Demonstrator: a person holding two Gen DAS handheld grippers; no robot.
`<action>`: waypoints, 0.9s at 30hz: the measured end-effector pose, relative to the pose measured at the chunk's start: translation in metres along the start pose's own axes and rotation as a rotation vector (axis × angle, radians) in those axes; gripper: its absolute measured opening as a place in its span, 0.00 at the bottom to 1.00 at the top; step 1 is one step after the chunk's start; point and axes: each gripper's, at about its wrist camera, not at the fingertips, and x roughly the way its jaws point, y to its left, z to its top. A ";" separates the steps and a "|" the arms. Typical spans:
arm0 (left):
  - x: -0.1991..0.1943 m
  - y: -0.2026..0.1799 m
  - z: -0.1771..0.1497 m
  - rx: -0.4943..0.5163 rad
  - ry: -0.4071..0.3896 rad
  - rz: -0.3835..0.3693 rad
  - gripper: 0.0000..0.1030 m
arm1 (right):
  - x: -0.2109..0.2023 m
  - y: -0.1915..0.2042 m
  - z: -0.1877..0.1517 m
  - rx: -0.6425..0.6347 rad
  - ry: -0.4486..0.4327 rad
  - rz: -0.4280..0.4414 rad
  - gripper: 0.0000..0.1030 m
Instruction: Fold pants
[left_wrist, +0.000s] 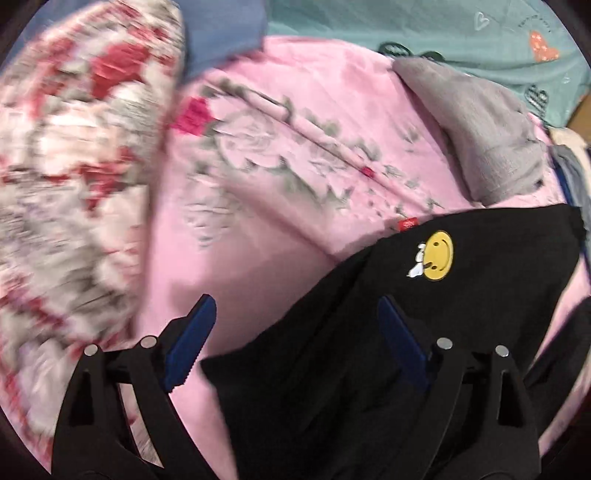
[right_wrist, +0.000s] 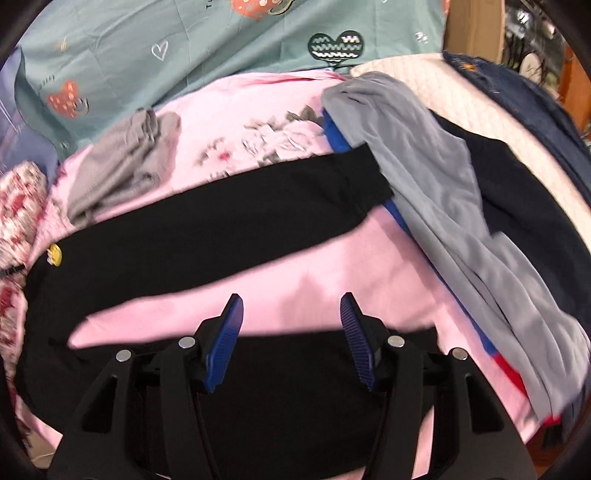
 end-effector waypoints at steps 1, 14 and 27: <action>0.007 -0.001 0.000 0.016 0.005 -0.022 0.88 | -0.004 -0.001 -0.010 0.006 0.006 -0.014 0.55; 0.007 -0.007 -0.024 0.013 -0.143 -0.119 0.11 | -0.009 0.093 0.022 -0.193 -0.039 0.088 0.55; -0.009 0.004 -0.039 -0.027 -0.246 -0.167 0.11 | 0.086 0.426 0.079 -1.033 0.092 0.510 0.55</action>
